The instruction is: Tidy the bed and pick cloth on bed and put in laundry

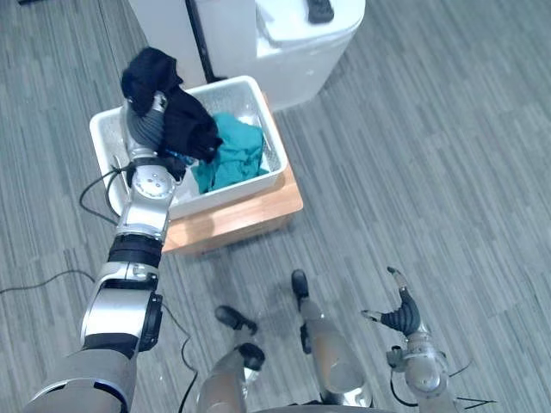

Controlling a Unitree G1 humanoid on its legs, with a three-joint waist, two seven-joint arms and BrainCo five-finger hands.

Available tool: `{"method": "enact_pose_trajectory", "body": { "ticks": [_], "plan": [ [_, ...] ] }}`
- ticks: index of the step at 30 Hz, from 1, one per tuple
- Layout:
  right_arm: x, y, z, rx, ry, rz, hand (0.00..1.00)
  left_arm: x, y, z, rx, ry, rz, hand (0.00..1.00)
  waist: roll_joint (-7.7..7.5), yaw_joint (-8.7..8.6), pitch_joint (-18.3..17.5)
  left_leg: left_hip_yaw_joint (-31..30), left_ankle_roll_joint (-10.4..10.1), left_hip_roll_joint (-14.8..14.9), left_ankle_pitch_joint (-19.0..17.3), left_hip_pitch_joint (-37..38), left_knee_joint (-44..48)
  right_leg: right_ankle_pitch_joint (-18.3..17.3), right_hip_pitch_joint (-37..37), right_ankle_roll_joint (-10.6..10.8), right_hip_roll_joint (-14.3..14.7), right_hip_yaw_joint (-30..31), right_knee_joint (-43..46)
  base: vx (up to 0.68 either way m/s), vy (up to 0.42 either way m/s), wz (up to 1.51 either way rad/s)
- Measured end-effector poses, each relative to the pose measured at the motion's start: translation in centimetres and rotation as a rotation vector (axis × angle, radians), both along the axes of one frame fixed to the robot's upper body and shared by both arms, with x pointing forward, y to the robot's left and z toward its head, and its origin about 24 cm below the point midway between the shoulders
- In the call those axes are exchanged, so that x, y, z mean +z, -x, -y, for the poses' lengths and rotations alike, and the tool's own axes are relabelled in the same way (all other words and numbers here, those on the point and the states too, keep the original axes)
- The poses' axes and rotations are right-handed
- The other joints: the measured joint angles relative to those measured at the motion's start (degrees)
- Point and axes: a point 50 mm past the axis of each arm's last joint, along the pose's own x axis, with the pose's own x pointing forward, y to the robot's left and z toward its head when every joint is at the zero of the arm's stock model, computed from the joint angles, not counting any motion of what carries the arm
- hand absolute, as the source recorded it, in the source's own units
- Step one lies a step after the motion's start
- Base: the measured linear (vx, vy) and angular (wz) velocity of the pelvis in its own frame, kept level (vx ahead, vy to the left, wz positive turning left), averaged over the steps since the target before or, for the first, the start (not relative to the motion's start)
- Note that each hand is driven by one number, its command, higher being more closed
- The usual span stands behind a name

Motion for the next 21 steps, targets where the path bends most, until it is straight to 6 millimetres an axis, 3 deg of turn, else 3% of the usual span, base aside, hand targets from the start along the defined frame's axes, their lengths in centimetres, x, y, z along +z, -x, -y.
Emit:
{"method": "enact_pose_trajectory", "body": {
  "ticks": [4,10,12,16,21],
  "plan": [
    [1.1,-0.8,-0.5,-0.002,-0.009,0.074,0.00,-3.1,-0.5,1.8,-0.051,0.013,-0.140,0.00,0.69,1.77,2.24,1.86,-0.57,1.15,-1.13,-0.84,2.53,0.10,-1.56,0.08,0.11,1.07,1.77,0.10,0.026,-0.12],
    [1.5,-1.3,-0.6,-0.012,-0.025,0.106,0.00,-4.8,-0.7,3.8,-0.111,0.072,-0.218,0.00,1.77,3.64,2.93,3.70,-0.57,2.56,-1.27,0.48,5.22,0.05,0.72,0.11,0.10,-0.07,2.62,0.10,0.020,0.12],
    [1.4,-1.3,-0.6,-0.017,-0.037,0.099,0.00,-5.5,-0.6,4.6,-0.119,0.103,-0.235,0.00,1.96,4.42,2.95,3.39,-1.61,2.82,-2.03,2.26,5.45,-0.26,2.85,0.11,0.07,-0.79,2.65,0.05,0.005,0.24],
    [0.0,-0.8,-0.3,-0.037,-0.062,0.039,0.00,-7.2,0.6,4.4,-0.121,0.116,-0.246,0.00,2.13,4.15,2.70,1.91,-1.43,2.87,-4.51,6.96,5.78,-3.60,9.01,-0.19,-0.64,-3.89,3.55,0.02,-0.011,0.43],
    [-4.3,1.2,0.3,-0.058,-0.072,-0.179,0.00,-10.9,4.2,2.0,-0.075,0.128,-0.268,0.00,5.03,5.45,-3.26,-1.19,-2.67,1.90,-3.52,10.61,3.46,-5.71,14.26,-0.58,-0.83,-6.94,2.77,0.04,-0.035,0.33]
  ]
}}
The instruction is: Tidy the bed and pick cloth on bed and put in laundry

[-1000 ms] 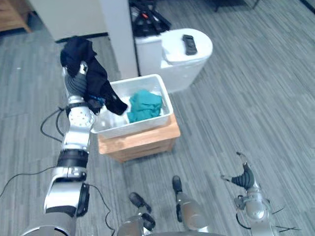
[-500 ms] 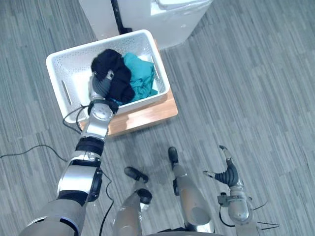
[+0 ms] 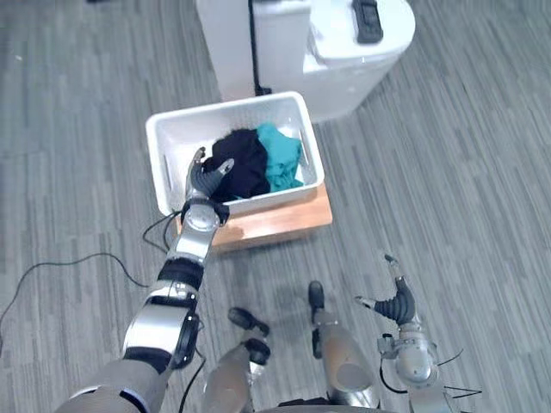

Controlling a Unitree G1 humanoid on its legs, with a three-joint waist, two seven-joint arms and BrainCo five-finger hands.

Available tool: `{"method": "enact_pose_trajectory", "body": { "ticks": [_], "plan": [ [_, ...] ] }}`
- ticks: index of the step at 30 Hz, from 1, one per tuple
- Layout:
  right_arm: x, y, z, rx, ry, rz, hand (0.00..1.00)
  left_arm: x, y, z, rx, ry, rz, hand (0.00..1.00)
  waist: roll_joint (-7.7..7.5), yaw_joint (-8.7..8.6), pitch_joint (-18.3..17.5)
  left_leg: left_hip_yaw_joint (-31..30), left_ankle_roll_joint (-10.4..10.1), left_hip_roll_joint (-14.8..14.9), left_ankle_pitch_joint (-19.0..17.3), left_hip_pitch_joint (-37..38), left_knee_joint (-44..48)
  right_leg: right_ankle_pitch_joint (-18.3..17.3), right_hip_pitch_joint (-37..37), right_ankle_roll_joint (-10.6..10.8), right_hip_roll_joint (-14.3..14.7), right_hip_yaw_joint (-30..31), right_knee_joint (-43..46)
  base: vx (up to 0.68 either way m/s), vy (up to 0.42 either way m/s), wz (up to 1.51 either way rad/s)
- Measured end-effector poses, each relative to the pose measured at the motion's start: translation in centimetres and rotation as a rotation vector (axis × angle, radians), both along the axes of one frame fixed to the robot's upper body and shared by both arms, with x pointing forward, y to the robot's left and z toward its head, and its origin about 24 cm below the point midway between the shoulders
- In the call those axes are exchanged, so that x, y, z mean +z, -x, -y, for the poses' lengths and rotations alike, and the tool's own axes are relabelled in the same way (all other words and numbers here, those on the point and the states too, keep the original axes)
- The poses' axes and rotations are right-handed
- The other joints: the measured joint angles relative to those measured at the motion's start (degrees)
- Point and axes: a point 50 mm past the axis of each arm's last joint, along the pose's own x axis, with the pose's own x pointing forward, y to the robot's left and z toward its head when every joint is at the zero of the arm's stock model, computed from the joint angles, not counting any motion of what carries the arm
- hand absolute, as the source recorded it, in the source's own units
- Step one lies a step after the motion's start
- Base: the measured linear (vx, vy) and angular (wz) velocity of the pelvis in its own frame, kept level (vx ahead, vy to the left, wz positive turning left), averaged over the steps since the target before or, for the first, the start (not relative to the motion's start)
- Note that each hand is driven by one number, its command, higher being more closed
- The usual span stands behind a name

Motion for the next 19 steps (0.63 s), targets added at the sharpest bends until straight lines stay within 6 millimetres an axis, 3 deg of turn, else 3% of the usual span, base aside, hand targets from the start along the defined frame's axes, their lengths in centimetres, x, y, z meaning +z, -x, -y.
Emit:
{"method": "enact_pose_trajectory", "body": {
  "ticks": [4,6,8,11,13,14,15,17,19],
  "plan": [
    [-3.6,2.4,1.1,-0.075,-0.021,-0.192,0.00,-2.2,3.4,-1.8,0.052,0.019,-0.008,0.00,0.69,0.27,-4.85,-4.70,-0.39,-1.43,2.60,2.47,-3.54,-2.77,4.12,0.18,-0.08,-3.06,-0.54,0.04,-0.037,0.52],
    [-4.5,2.9,1.7,-0.106,-0.029,-0.240,0.00,-3.4,4.9,-2.6,0.084,0.056,-0.031,0.00,0.69,0.44,-5.31,-6.22,-0.04,-1.56,3.01,3.42,-3.53,-3.67,5.57,0.12,-0.20,-4.08,-0.03,0.03,-0.017,0.41],
    [-5.5,3.5,2.1,-0.136,-0.047,-0.294,0.00,-5.4,6.9,-3.4,0.125,0.108,-0.081,0.00,0.60,0.73,-6.53,-7.31,0.08,-1.72,3.14,3.96,-3.53,-4.63,6.51,0.23,-0.32,-4.73,0.36,0.01,-0.003,0.28],
    [-7.1,5.0,2.7,-0.201,-0.075,-0.399,0.00,-10.0,11.3,-3.7,0.185,0.223,-0.235,0.00,0.32,2.81,-8.48,-8.12,0.05,-1.87,3.16,4.85,-3.55,-5.95,7.17,0.39,-0.17,-5.05,0.92,0.00,-0.003,0.14],
    [-8.2,5.8,2.7,-0.257,-0.126,-0.462,0.00,-15.1,16.4,-4.1,0.298,0.338,-0.454,0.00,-0.03,3.40,-9.83,-8.49,0.05,-1.99,3.15,5.49,-3.56,-6.39,7.92,0.30,-0.63,-5.34,1.09,0.01,0.017,0.10],
    [-8.3,5.8,2.6,-0.263,-0.143,-0.472,0.00,-16.4,18.1,-4.2,0.337,0.371,-0.515,0.00,-0.21,3.49,-9.89,-8.48,0.04,-2.03,3.14,5.90,-3.57,-6.46,8.29,0.35,-0.67,-5.34,1.07,0.01,0.038,0.03],
    [-8.8,5.9,2.2,-0.282,-0.177,-0.493,0.00,-19.5,23.0,-4.0,0.454,0.454,-0.694,0.00,-0.70,3.65,-10.29,-8.36,-0.03,-2.17,3.04,6.98,-3.58,-6.83,9.23,0.37,-0.87,-5.29,1.07,0.00,0.047,-0.02],
    [-9.4,6.6,2.0,-0.331,-0.218,-0.521,0.00,-21.9,28.3,-2.7,0.571,0.559,-0.863,0.00,-1.05,5.30,-11.61,-7.80,-0.32,-2.34,2.56,7.26,-3.59,-7.05,9.26,0.57,-1.03,-4.77,1.08,-0.01,0.040,-0.07],
    [-9.8,7.2,2.2,-0.372,-0.244,-0.544,0.00,-22.8,30.9,-1.3,0.626,0.617,-0.950,0.00,-1.12,6.39,-11.66,-7.68,-0.10,-2.50,2.25,7.86,-3.59,-7.32,9.93,0.89,-1.12,-4.61,1.04,-0.01,0.016,-0.01]
  ]
}}
